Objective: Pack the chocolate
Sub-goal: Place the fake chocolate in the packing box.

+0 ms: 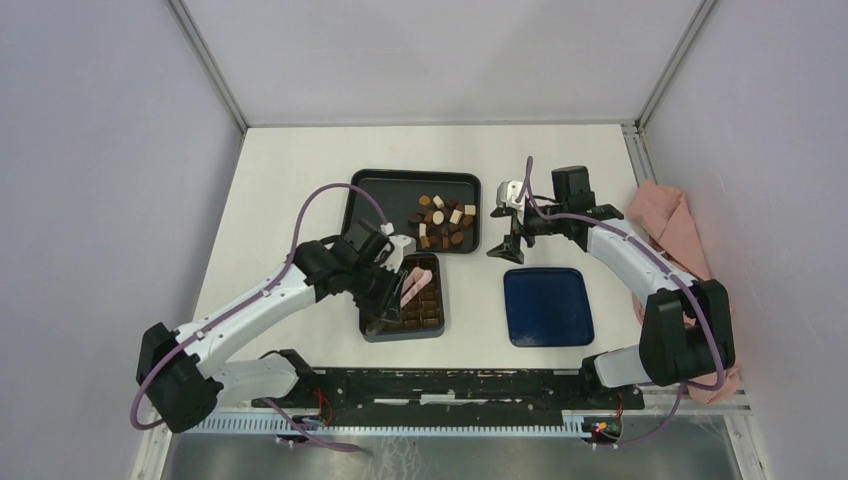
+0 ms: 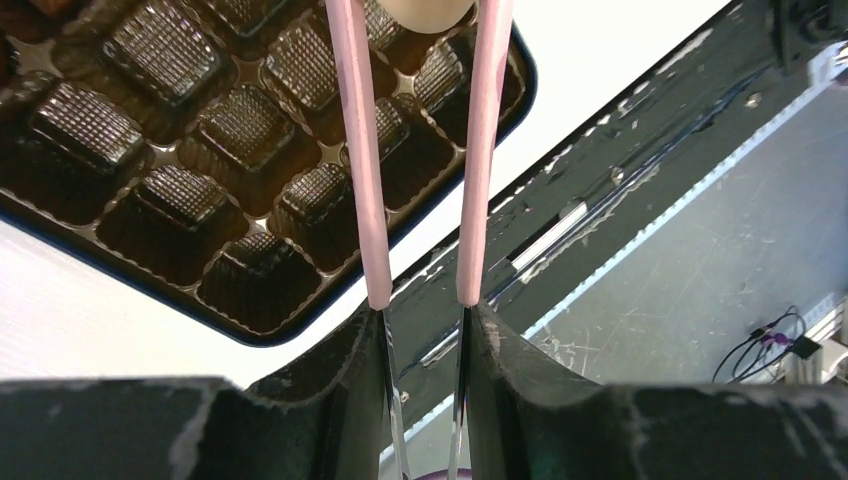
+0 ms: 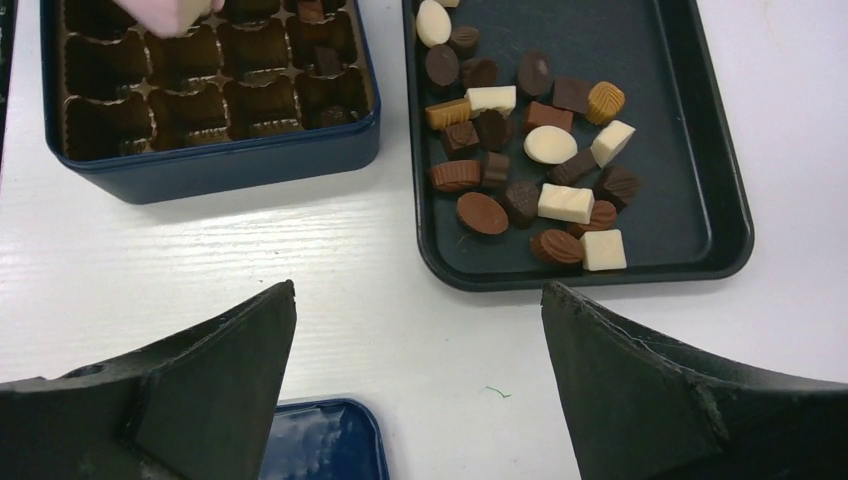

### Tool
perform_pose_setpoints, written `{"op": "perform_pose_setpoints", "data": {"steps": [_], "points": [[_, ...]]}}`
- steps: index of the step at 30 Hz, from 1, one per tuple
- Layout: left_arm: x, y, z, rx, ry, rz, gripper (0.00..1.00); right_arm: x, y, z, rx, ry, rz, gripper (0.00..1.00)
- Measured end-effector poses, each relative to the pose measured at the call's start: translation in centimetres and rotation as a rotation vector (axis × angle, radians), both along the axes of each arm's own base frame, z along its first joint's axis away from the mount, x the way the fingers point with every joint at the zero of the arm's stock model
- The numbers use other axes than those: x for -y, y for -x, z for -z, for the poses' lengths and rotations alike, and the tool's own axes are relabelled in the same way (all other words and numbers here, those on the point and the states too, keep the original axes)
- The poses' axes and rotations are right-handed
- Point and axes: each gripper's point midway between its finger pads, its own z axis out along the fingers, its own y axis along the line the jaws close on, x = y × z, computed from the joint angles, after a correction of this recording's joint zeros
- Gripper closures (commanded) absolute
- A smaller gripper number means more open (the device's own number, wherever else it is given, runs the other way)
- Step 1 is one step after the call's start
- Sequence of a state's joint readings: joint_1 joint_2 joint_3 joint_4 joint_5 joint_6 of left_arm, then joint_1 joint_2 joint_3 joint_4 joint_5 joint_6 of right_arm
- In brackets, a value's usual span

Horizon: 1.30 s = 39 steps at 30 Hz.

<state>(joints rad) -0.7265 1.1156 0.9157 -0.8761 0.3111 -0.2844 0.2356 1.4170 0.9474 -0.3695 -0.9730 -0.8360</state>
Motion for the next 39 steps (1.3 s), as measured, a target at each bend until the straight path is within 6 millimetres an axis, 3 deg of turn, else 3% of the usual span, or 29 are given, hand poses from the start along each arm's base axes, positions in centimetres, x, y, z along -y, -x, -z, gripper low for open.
{"op": "perform_pose_setpoints", "data": {"steps": [9, 27, 35, 39], "points": [[0.3, 0.2, 3.1, -0.059, -0.172, 0.01, 0.81, -0.1, -0.5, -0.3, -0.011, -0.013, 0.029, 0.02], [0.6, -0.8, 4.3, -0.065, -0.244, 0.007, 0.59, -0.2, -0.4, -0.3, -0.016, -0.019, 0.02, 0.02], [0.8, -1.0, 4.8, -0.069, -0.249, 0.008, 0.56, -0.3, -0.2, -0.3, -0.025, -0.026, 0.012, 0.02], [1.0, -1.2, 4.7, -0.065, -0.245, 0.007, 0.6, -0.3, -0.1, -0.3, -0.027, -0.028, 0.009, 0.02]]}}
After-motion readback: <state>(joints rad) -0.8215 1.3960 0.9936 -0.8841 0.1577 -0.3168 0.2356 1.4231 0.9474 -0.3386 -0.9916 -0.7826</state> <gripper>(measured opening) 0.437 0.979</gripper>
